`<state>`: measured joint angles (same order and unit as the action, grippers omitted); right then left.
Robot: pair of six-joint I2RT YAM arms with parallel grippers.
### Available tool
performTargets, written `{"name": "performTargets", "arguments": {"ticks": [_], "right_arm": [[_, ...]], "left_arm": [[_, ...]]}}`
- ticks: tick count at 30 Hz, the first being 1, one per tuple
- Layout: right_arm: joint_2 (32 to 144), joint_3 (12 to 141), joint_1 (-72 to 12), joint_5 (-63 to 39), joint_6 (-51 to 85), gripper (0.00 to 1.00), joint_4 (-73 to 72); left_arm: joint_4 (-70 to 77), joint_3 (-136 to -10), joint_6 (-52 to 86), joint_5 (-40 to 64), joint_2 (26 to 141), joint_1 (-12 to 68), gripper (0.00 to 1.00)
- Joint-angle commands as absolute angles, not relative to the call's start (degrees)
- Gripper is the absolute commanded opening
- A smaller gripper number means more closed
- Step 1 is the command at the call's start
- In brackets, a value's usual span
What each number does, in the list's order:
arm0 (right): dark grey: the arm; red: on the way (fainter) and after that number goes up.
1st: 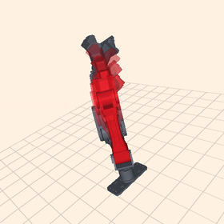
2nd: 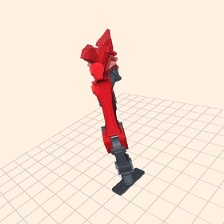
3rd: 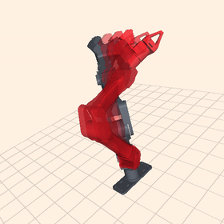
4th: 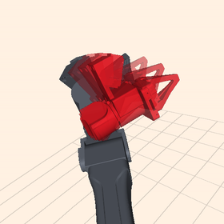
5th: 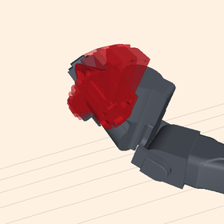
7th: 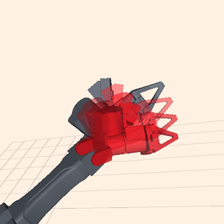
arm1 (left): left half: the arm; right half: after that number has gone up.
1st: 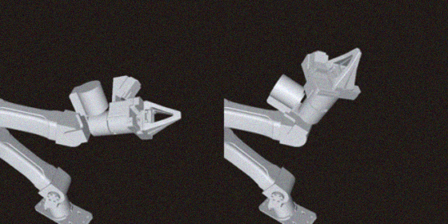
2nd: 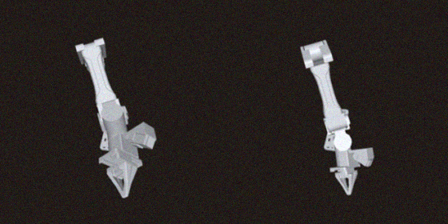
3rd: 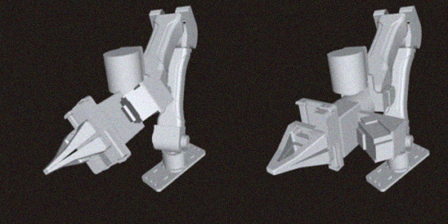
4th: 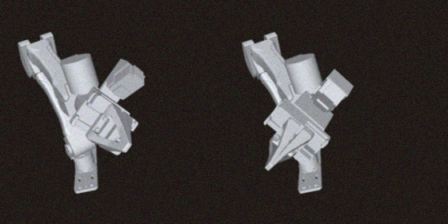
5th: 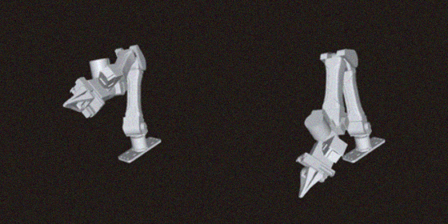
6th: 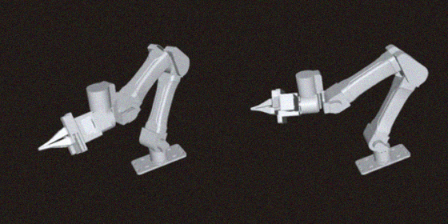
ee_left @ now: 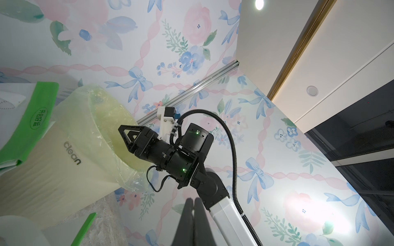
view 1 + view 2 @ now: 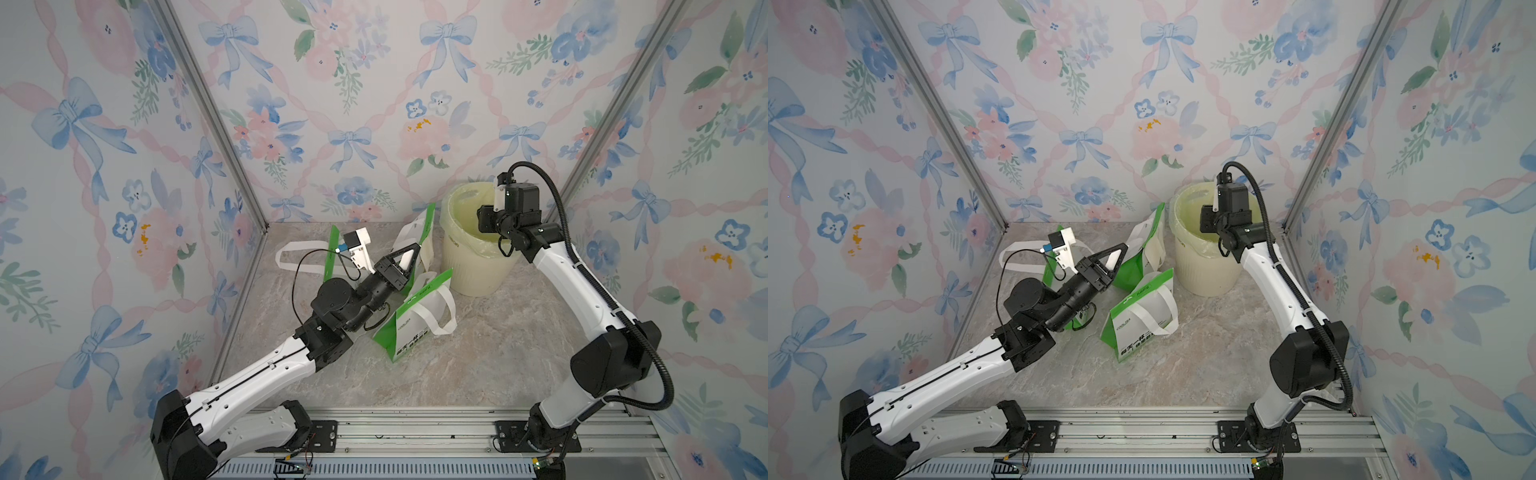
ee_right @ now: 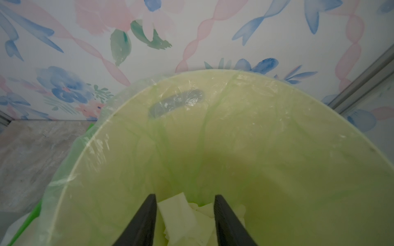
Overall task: Shred takeout receipts and throw away
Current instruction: Place the takeout receipt in the trash bin.
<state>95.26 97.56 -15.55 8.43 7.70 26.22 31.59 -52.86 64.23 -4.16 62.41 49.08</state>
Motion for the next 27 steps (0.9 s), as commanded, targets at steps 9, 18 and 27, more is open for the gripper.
{"name": "performTargets", "arguments": {"ticks": [9, 18, 27], "right_arm": [[75.7, 95.4, -16.2, 4.6, 4.8, 0.64, 34.8], [58.8, 83.9, -15.8, 6.8, 5.5, 0.64, 42.5], [50.2, 79.9, -15.7, 10.1, 7.4, 0.63, 46.3]], "left_arm": [[31.3, -61.4, 48.2, 1.2, 70.4, 49.0, 0.0], [25.9, -85.7, 26.9, 9.3, 92.9, 48.4, 0.0], [13.8, -111.5, 14.6, 7.2, 114.5, 47.5, 0.0]]}}
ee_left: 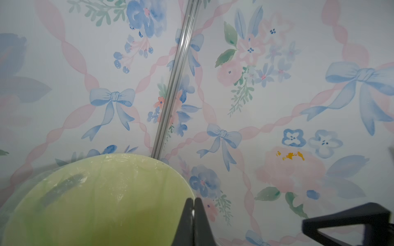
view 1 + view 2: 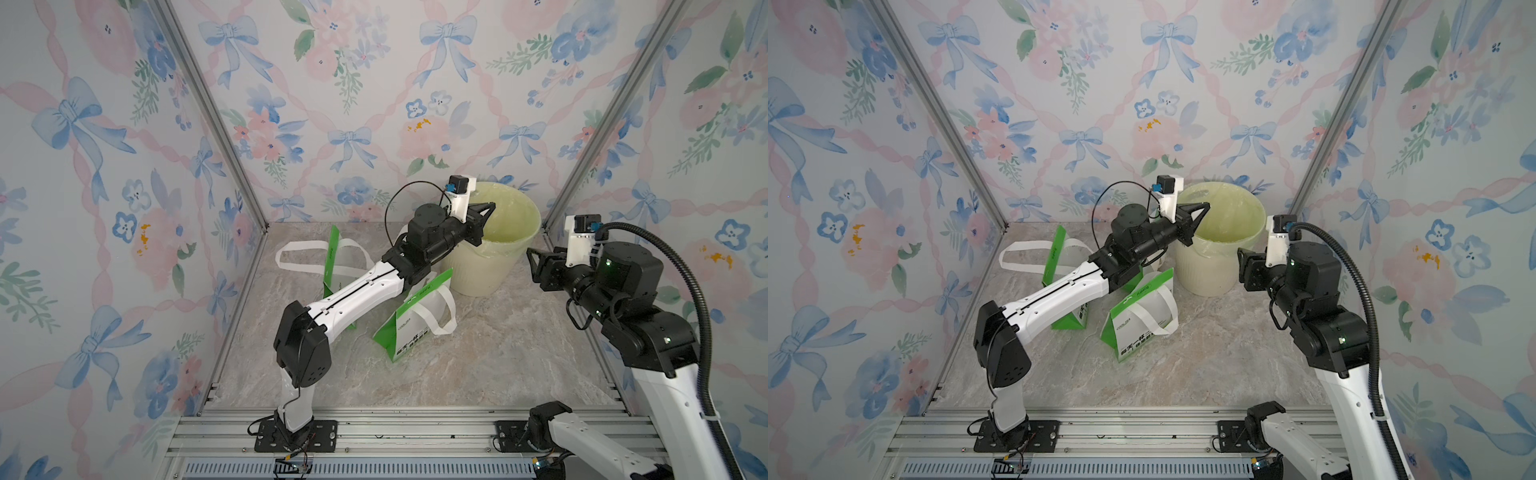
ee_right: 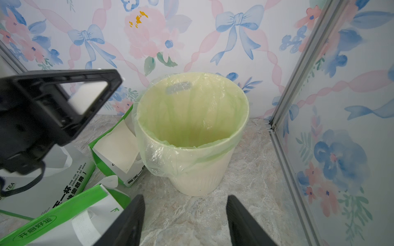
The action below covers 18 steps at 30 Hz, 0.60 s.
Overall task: Shred takeout receipts and throw away
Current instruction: Place the takeout receipt in the trash bin.
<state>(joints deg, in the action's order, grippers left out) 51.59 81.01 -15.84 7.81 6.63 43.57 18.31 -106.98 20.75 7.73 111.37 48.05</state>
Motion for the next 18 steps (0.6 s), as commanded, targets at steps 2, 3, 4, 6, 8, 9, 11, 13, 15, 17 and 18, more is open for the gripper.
{"name": "performTargets", "arguments": {"ticks": [2, 3, 4, 6, 8, 9, 11, 13, 15, 17, 18], "right_arm": [[49.5, 79.2, -15.7, 10.3, 7.7, 0.63, 46.5], [49.2, 78.9, -15.7, 10.3, 8.0, 0.63, 46.5], [49.0, 78.6, -15.7, 10.4, 8.2, 0.63, 46.5], [48.3, 78.1, -15.8, 10.5, 8.6, 0.63, 46.3], [47.9, 77.9, -15.8, 10.5, 8.8, 0.63, 46.2], [47.7, 77.9, -15.7, 10.5, 9.0, 0.63, 46.3], [47.3, 78.0, -15.7, 10.5, 9.2, 0.63, 46.5], [46.9, 78.1, -15.8, 10.6, 9.2, 0.63, 46.7], [46.5, 77.9, -15.7, 10.9, 9.3, 0.63, 47.0], [46.2, 77.9, -15.7, 11.2, 9.2, 0.64, 47.3], [46.1, 77.8, -15.7, 11.2, 9.2, 0.64, 47.4]], "left_arm": [[12.5, -114.3, 14.1, 6.1, 117.2, 47.2, 0.0], [11.8, -115.5, 13.6, 5.7, 118.3, 47.1, 0.0], [11.4, -116.5, 13.1, 5.3, 119.2, 47.1, 0.0], [10.5, -118.3, 12.7, 4.9, 121.0, 47.2, 0.0], [9.8, -119.2, 12.6, 4.3, 122.0, 47.1, 0.0], [9.6, -119.5, 12.5, 3.8, 122.4, 47.1, 0.02], [9.2, -119.9, 12.1, 3.0, 123.0, 47.1, 0.1], [8.9, -120.3, 12.1, 2.8, 123.5, 47.0, 0.2], [8.8, -120.6, 12.7, 2.8, 123.4, 47.0, 0.26], [8.8, -120.6, 13.0, 2.9, 123.2, 47.0, 0.3], [8.7, -120.7, 13.0, 2.8, 123.0, 47.0, 0.32]]}}
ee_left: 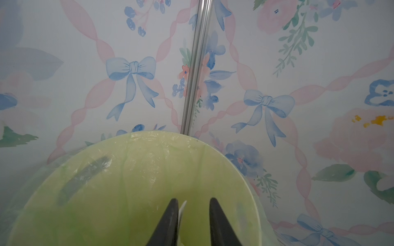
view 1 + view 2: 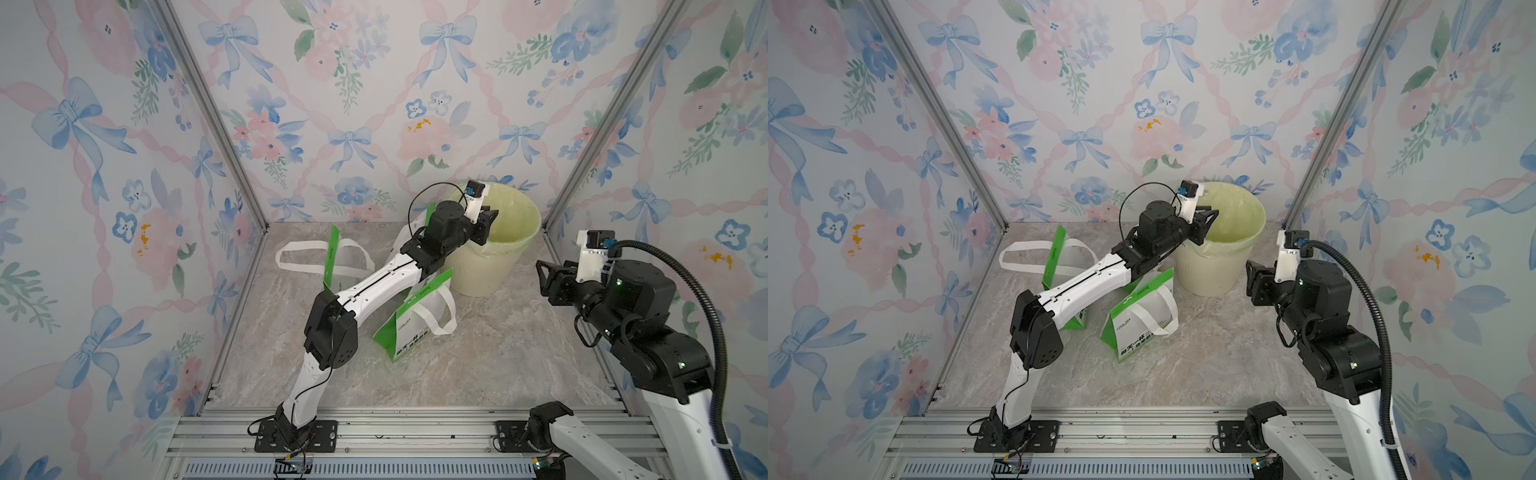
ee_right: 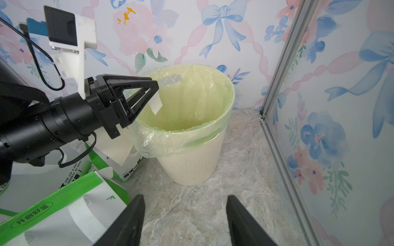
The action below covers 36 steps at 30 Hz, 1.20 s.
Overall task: Shred takeout receipts and throw away
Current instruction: Place the takeout receipt in the trash bin.
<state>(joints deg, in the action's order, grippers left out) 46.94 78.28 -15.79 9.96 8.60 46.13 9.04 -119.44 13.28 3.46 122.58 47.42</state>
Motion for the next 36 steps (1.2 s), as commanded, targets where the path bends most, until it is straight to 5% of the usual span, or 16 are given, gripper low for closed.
{"name": "performTargets", "arguments": {"ticks": [1, 9, 22, 36], "right_arm": [[45.9, 77.8, -15.7, 11.2, 9.3, 0.63, 47.5], [46.5, 78.2, -15.7, 10.8, 9.6, 0.64, 47.7], [47.6, 79.3, -16.0, 7.1, 12.2, 0.62, 49.3], [54.2, 81.2, -26.5, 6.2, 14.6, 0.61, 52.3]], "left_arm": [[8.8, -120.6, 13.1, 2.9, 122.8, 47.0, 0.35], [7.7, -120.2, 12.2, 3.1, 122.3, 46.7, 0.49], [2.6, -117.3, 11.9, -3.5, 112.0, 47.3, 0.46], [-8.0, -91.4, 13.0, -10.7, 88.3, 43.3, 0.5]]}}
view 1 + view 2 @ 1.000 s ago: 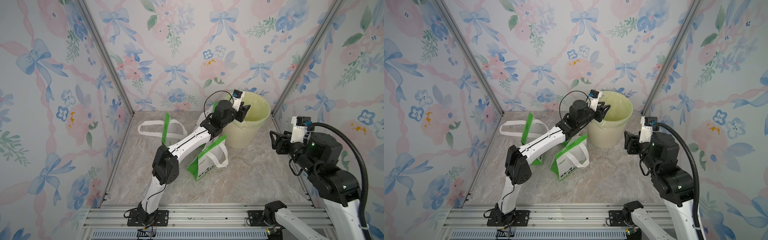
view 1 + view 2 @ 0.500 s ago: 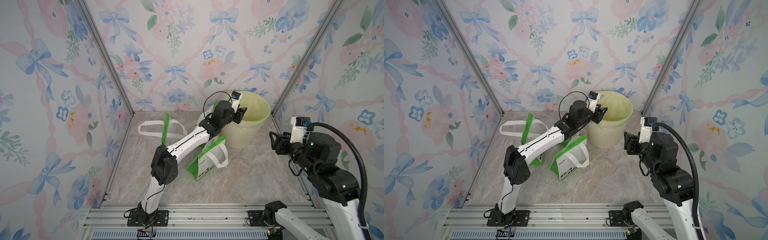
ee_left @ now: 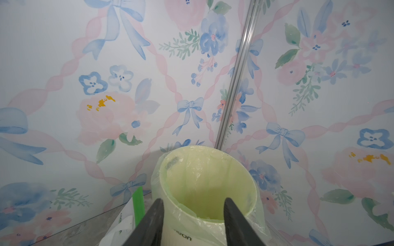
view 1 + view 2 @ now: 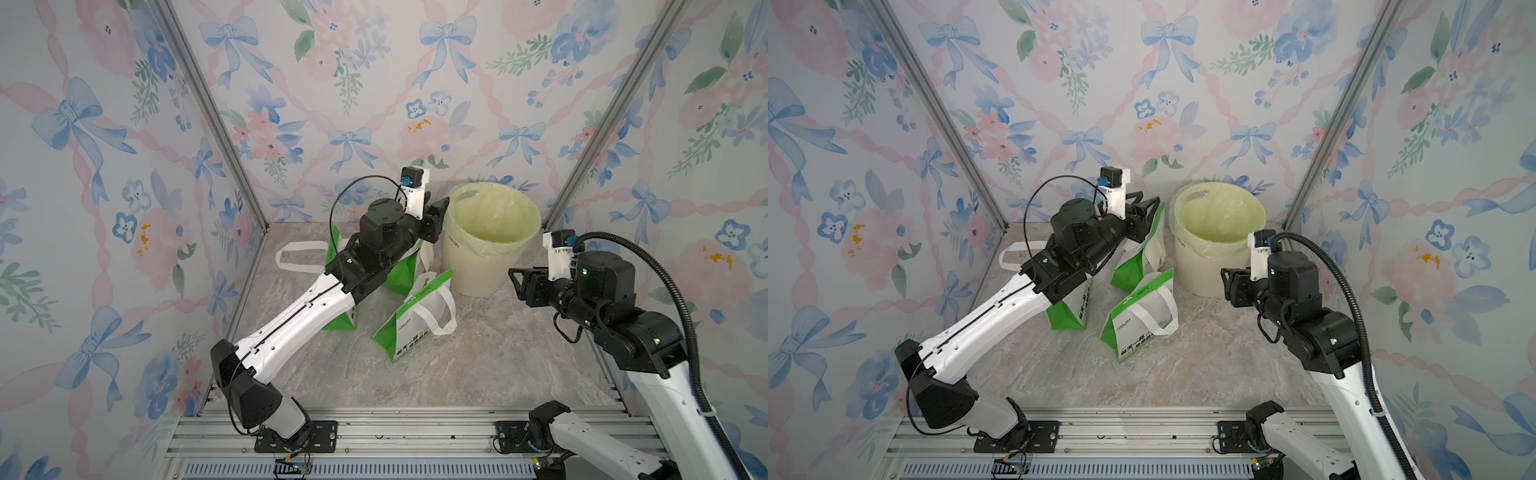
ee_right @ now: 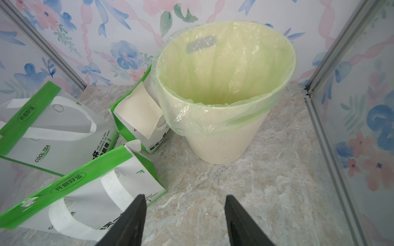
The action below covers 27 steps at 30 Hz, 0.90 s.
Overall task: Shred takeout receipts and throw away
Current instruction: Place the takeout receipt in the trash bin, then pick up the takeout bag from the center of the board.
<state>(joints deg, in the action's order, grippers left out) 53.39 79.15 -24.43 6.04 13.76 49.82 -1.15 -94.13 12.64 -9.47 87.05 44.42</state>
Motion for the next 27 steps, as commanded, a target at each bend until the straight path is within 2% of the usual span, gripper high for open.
{"name": "performTargets", "arguments": {"ticks": [1, 8, 10, 14, 19, 22, 27], "right_arm": [[54.8, 81.4, -27.3, 6.3, 14.6, 0.61, 52.5], [55.6, 81.8, -28.3, 6.4, 15.1, 0.61, 52.7], [55.6, 81.7, -28.2, 6.4, 15.2, 0.61, 53.0], [56.1, 81.7, -28.3, 6.6, 15.4, 0.61, 53.4], [56.8, 82.2, -28.5, 6.6, 15.9, 0.61, 53.1], [57.4, 82.9, -28.9, 6.5, 16.0, 0.61, 53.3], [58.4, 83.7, -29.7, 6.5, 16.0, 0.61, 53.5]], "left_arm": [[-9.4, -91.1, 12.6, -10.3, 88.1, 43.1, 0.5], [-13.1, -86.2, 8.9, -3.6, 85.8, 39.1, 0.51], [-13.3, -86.3, 8.6, -2.2, 86.0, 38.5, 0.55], [-13.4, -87.6, 8.6, 0.3, 88.9, 38.5, 0.58], [-13.6, -90.1, 8.5, -0.7, 93.9, 38.5, 0.58], [-13.7, -91.2, 7.8, -2.4, 96.4, 38.5, 0.54], [-13.7, -92.1, 7.2, -4.7, 98.8, 38.1, 0.35]]}}
